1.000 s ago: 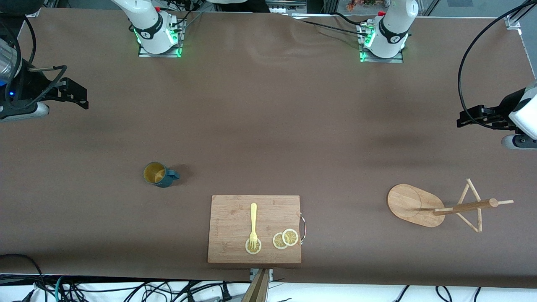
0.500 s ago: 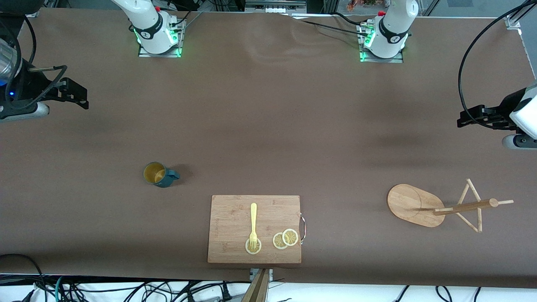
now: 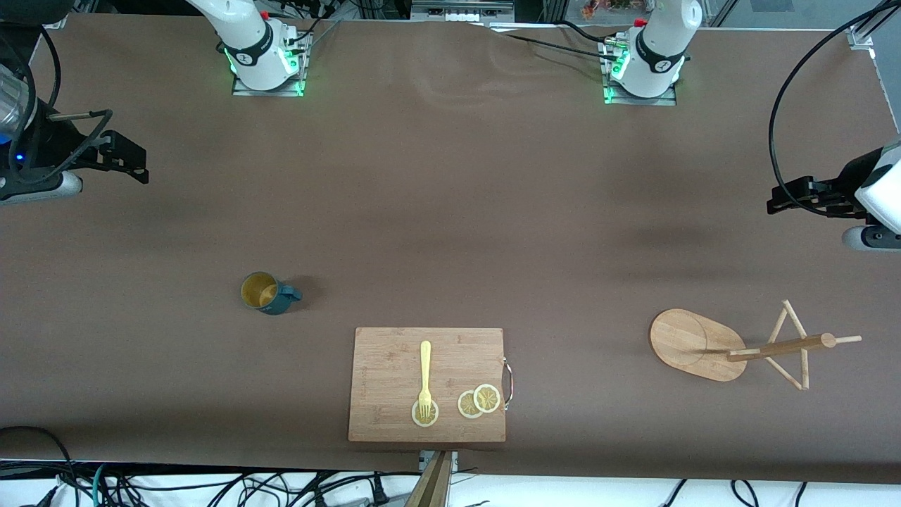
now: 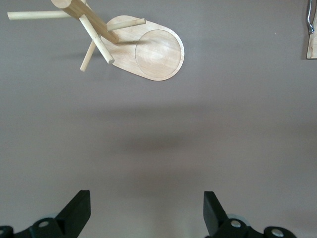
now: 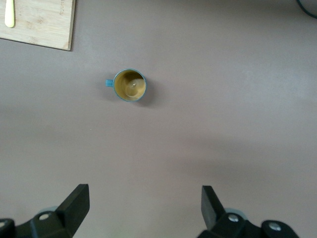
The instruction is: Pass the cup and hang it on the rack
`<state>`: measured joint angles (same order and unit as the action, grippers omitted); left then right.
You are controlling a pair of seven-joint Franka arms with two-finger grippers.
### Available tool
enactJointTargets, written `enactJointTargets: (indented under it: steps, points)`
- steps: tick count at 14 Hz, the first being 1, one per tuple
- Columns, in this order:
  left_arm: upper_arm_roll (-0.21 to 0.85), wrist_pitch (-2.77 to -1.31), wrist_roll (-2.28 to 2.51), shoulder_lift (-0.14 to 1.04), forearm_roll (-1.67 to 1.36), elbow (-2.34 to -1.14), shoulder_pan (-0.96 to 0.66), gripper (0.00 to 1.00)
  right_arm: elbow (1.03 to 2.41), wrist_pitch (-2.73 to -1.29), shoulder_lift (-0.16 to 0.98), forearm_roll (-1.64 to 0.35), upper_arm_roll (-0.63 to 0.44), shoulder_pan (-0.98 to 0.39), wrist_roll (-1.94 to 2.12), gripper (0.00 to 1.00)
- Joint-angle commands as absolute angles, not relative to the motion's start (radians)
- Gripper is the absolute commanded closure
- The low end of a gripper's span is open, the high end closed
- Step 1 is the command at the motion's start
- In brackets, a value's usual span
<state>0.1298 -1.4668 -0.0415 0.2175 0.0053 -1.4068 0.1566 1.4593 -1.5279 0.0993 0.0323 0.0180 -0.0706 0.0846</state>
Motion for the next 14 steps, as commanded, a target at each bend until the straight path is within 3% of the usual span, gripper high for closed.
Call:
enactJointTargets:
  steps: [1, 14]
  points:
    - [0.127, -1.439, -0.037, 0.233, -0.011, -1.37, 0.155, 0.0, 1.491, -1.545, 0.072, 0.017, 0.032, -0.055, 0.081, 0.0]
    - [0.127, -1.439, -0.037, 0.235, -0.011, -1.368, 0.155, 0.0, 1.493, -1.566, 0.149, 0.028, 0.034, -0.063, 0.09, 0.0]
